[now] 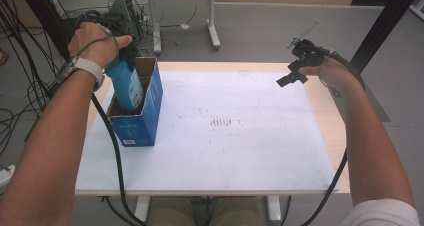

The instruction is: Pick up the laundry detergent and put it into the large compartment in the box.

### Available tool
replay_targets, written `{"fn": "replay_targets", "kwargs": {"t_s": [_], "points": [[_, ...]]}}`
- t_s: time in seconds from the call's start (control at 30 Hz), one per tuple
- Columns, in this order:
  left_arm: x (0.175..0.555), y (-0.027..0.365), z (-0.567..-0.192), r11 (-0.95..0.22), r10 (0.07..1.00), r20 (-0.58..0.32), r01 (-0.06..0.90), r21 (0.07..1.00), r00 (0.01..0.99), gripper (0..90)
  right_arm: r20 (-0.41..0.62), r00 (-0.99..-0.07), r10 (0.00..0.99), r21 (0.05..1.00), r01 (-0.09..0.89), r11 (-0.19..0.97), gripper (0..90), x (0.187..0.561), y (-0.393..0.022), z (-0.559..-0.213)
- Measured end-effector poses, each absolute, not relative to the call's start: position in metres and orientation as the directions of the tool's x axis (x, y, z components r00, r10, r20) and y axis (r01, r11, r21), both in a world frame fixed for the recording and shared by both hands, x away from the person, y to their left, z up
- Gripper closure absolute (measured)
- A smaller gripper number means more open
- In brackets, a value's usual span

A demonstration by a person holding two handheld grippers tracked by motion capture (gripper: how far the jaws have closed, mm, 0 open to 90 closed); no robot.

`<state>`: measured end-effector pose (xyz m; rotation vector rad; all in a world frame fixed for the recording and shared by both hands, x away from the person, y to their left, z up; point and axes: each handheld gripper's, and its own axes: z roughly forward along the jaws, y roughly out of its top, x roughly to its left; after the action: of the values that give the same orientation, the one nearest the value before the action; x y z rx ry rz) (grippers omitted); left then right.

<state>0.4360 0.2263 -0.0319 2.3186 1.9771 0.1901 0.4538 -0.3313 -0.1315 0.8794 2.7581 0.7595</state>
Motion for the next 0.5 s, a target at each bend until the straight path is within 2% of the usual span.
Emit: {"fn": "replay_targets", "kwargs": {"t_s": [0.5], "points": [[0.436, 0.224, -0.057, -0.176, 0.984, 0.042, 0.973, 0.150, 0.171, 37.3, 0.011, -0.817, 0.577, 0.506, 0.502, 0.701, 11.1, 0.453, -0.331, -0.132]]}}
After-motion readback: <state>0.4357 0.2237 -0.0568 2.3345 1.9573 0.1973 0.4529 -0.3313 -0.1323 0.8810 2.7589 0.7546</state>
